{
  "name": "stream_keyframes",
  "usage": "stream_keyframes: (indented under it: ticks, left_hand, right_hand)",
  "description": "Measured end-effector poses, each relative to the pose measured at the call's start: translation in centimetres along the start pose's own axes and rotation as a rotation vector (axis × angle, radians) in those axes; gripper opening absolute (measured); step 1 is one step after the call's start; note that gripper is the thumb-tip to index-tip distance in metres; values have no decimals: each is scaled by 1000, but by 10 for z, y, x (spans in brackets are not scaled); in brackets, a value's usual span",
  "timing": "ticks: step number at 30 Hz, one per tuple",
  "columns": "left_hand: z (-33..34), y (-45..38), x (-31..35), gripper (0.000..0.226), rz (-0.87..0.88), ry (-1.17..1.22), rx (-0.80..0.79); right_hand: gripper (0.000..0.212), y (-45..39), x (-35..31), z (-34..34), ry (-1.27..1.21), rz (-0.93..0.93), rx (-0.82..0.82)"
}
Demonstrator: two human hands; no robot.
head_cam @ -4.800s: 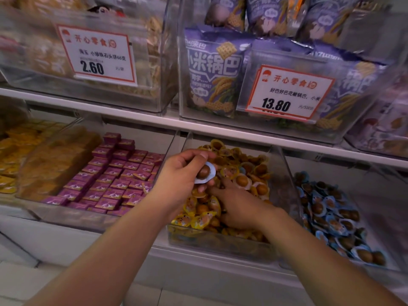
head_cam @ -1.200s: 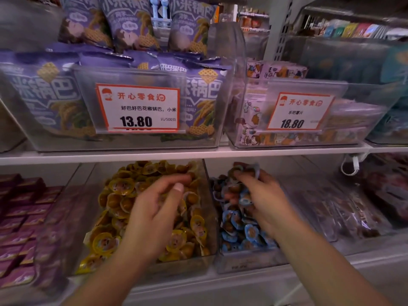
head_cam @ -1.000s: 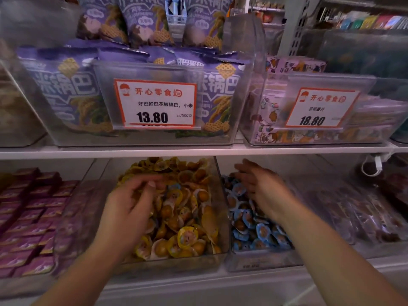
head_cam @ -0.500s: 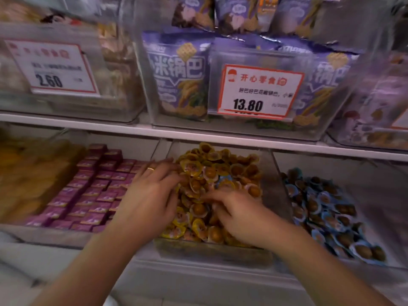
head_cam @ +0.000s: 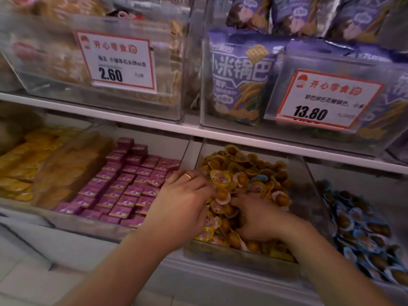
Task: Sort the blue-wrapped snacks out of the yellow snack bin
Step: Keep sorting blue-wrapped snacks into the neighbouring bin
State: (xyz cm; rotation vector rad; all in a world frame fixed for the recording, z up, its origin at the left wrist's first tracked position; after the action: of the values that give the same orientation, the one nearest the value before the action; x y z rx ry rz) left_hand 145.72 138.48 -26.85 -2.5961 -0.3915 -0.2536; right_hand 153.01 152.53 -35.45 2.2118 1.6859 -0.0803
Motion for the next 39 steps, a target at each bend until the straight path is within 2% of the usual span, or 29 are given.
stream_keyframes:
  ticks: [3, 7, 12, 14, 18, 23, 26, 28, 30, 32, 33, 36, 39]
  left_hand:
    - [3, 0, 2, 33, -16, -48, -20]
    - [8, -2, 5, 30, -34, -103, -14]
    - [10, -3, 7, 27, -63, -135, 8]
    - [9, -3, 8, 26, -63, -112, 24]
    - [4, -4, 6, 23, -76, -50, 78]
    - [3, 0, 23, 28, -52, 184, 140]
    - [3, -1, 25, 30, -142, 283, 145]
    - [3, -3, 26, 28, -137, 220, 137]
    - [11, -5, 37, 27, -55, 138, 80]
    - [29, -5, 52, 29, 10, 99, -36]
    - [41, -6, 57, 32, 18, 68, -118]
    - [71, -11, 52, 50, -13, -68, -369]
    - [83, -16, 44, 54, -7, -95, -458]
  right_hand:
    - [69, 3, 4, -4, -140, 10, 35]
    - [68, 4, 6, 6, 26, 76, 19]
    - [59, 1, 0, 2, -139, 25, 93]
    - [51, 1, -5, -3, -274, 25, 146]
    - [22, 6, 0, -18, -568, 60, 284]
    - [17, 25, 16, -40, -1003, 120, 559]
    - [13, 36, 24, -42, -1124, 174, 555]
    - [15, 45, 28, -48, -1001, 174, 547]
    - [15, 56, 36, -61, -634, 195, 590]
    - [5, 64, 35, -68, -231, 238, 561]
    - [4, 65, 33, -66, -141, 235, 518]
    - [4, 61, 23, -45, -77, 181, 362]
    - [17, 64, 25, -43, 60, 199, 359]
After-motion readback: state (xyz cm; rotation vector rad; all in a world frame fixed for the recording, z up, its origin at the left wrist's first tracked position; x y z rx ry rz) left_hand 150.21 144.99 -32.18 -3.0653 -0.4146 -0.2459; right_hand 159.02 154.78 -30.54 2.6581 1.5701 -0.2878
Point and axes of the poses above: each hand's wrist, its own y-axis away from the middle knuckle, its own z-axis out of the palm, x = y × z, the point moved 8 cm from there along -y, towards the middle knuckle, and after that the axes turned 8 degrees about -z, right-handed, at the moved point
